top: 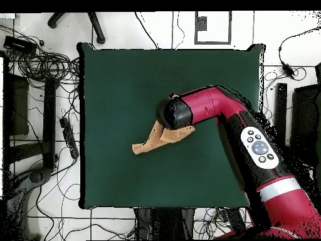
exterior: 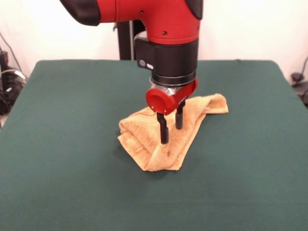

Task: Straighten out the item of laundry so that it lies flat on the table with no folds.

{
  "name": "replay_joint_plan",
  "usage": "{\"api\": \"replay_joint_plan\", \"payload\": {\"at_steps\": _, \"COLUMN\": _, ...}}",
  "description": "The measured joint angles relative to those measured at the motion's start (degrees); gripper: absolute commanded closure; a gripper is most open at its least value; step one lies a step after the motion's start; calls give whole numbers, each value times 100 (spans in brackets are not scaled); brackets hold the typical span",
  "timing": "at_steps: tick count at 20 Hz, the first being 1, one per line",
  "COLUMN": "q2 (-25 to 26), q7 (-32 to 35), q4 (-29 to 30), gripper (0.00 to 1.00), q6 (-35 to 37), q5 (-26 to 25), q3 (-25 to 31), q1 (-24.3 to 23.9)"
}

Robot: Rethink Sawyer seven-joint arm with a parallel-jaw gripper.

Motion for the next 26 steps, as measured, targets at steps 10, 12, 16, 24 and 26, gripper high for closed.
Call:
{"api": "replay_joint_plan", "payload": {"at_steps": 10, "q2": 518, "q7": -745, "q4": -501, "gripper": 0, "q6": 283, "q5": 126, "q3": 131, "q1": 1}}
{"api": "replay_joint_plan", "payload": {"at_steps": 12, "q2": 578, "q7": -752, "q4": -501, "gripper": 0, "q6": 283, "q5": 124, "q3": 105, "q1": 33}}
{"api": "replay_joint_plan", "payload": {"at_steps": 16, "q2": 584, "q7": -748, "q4": -502, "gripper": 0, "q6": 283, "q5": 121, "q3": -72, "q1": 166}}
{"api": "replay_joint_plan", "payload": {"at_steps": 24, "q2": 317, "q7": -335, "q4": -498, "gripper": 0, "q6": 279, "q5": 269, "q3": -839, "q1": 595}}
{"api": "replay_joint_plan", "payload": {"at_steps": 26, "q2": 198, "q7": 38, "q4": -486, "gripper": 0, "q6": 280, "q5": 405, "q3": -1174, "q1": 771}}
